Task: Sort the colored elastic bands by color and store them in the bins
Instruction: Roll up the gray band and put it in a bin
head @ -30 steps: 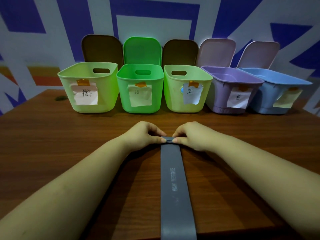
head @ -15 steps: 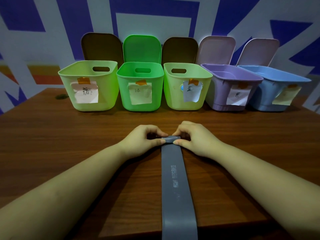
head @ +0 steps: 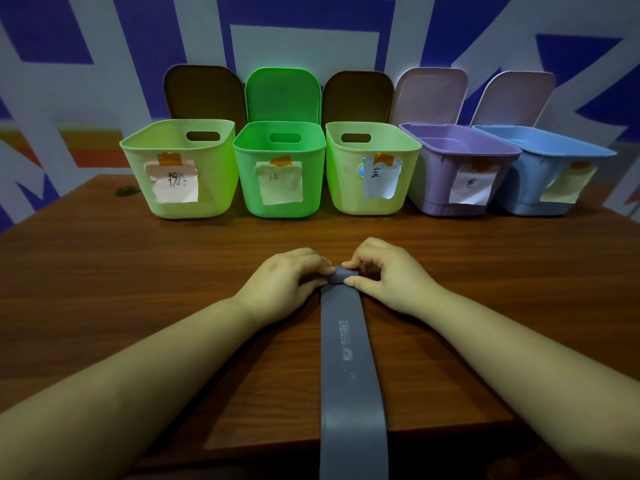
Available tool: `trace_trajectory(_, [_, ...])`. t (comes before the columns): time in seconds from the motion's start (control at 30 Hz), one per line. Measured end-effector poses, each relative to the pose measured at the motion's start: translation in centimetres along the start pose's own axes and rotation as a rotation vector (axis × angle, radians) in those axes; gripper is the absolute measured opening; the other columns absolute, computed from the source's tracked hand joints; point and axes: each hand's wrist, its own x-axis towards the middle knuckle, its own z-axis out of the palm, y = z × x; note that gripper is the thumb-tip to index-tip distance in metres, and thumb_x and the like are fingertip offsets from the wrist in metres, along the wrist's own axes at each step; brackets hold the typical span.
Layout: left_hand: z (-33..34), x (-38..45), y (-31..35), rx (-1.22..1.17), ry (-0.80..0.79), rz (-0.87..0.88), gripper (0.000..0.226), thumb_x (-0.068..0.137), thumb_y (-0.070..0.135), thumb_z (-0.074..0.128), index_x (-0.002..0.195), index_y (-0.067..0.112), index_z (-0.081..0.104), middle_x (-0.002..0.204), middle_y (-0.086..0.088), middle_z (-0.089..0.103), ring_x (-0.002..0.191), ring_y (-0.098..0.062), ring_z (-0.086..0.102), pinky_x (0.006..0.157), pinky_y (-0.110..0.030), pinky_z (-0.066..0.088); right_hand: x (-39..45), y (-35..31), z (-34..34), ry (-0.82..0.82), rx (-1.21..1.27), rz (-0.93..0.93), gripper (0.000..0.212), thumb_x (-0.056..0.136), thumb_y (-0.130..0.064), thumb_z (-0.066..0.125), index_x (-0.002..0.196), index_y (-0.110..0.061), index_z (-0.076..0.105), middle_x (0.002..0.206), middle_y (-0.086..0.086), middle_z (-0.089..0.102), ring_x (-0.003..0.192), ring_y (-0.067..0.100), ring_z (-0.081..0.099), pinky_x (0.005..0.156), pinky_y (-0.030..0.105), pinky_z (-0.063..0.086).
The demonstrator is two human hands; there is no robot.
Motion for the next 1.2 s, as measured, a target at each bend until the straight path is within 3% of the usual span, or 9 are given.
trace_trajectory(0.37, [-0.4,-0.4,1.0,0.152,-0.041,0.095,0.019,0.080,0.009,0.065,0.098,0.008,0.071,0.104,-0.008,0.069,0.096,-0.024,0.066,0.083,-0.030,0.052,-1.3,-0.5,0.0,0.032,-0.111,-0.088,0.016,0.087,-0.024,0.065,0.097,-0.012,0.068,0.099,-0.005,0.058,0.085,0.013,0.056,0.075,0.036,0.049])
trace_trajectory(0.5, [-0.5,-0.6,1.2,0.146,-0.052,0.107,0.020,0.081,0.013,0.063,0.098,0.008,0.072,0.104,-0.007,0.069,0.097,-0.023,0.066,0.084,-0.033,0.054,-1.3,-0.8,0.1,0.052,-0.163,-0.096,0.016,0.086,-0.022,0.066,0.097,-0.011,0.068,0.096,-0.004,0.056,0.084,0.014,0.055,0.071,0.032,0.047])
trace_trajectory(0.6, [-0.7,-0.8,1.5,0.076,0.004,0.038,0.018,0.085,0.023,0.064,0.094,0.013,0.074,0.101,-0.002,0.069,0.094,-0.015,0.066,0.081,-0.030,0.054,-1.6,-1.0,0.1,0.070,-0.181,-0.117,0.015,0.084,-0.021,0.068,0.094,-0.010,0.069,0.094,-0.002,0.058,0.083,0.016,0.058,0.068,0.030,0.045])
trace_trajectory(0.77, [-0.7,0.0,2.3,-0.096,0.072,-0.185,0.014,0.081,0.017,0.072,0.095,0.017,0.074,0.088,0.013,0.065,0.084,0.000,0.060,0.078,-0.004,0.041,-2.3,-1.3,0.4,0.115,-0.180,-0.147,0.016,0.086,-0.023,0.066,0.087,-0.008,0.070,0.088,0.002,0.060,0.076,0.021,0.059,0.061,0.036,0.047])
trace_trajectory(0.9, [-1.1,1.0,2.2,-0.236,-0.061,-0.391,0.028,0.083,0.023,0.070,0.111,0.026,0.066,0.088,0.016,0.065,0.089,0.002,0.060,0.086,-0.013,0.044,-2.2,-1.4,0.6,0.134,-0.197,-0.137,0.013,0.085,-0.019,0.065,0.084,-0.007,0.070,0.086,0.004,0.059,0.074,0.024,0.059,0.059,0.033,0.044])
trace_trajectory(1.03, [-1.4,1.8,1.5,-0.242,-0.260,-0.510,0.037,0.088,0.033,0.063,0.123,0.023,0.062,0.114,0.005,0.063,0.109,-0.009,0.055,0.097,-0.025,0.040,-2.1,-1.4,0.8,0.158,-0.192,-0.126,0.012,0.085,-0.019,0.066,0.084,-0.007,0.070,0.086,0.005,0.060,0.073,0.024,0.059,0.060,0.031,0.044])
trace_trajectory(1.2, [-1.7,1.3,1.7,-0.139,-0.256,-0.424,0.034,0.086,0.035,0.064,0.117,0.020,0.066,0.118,0.005,0.065,0.107,-0.003,0.054,0.092,-0.018,0.037,-2.3,-1.4,0.6,0.157,-0.139,-0.097,0.010,0.082,-0.020,0.071,0.085,-0.010,0.071,0.086,0.001,0.060,0.077,0.018,0.058,0.064,0.030,0.046])
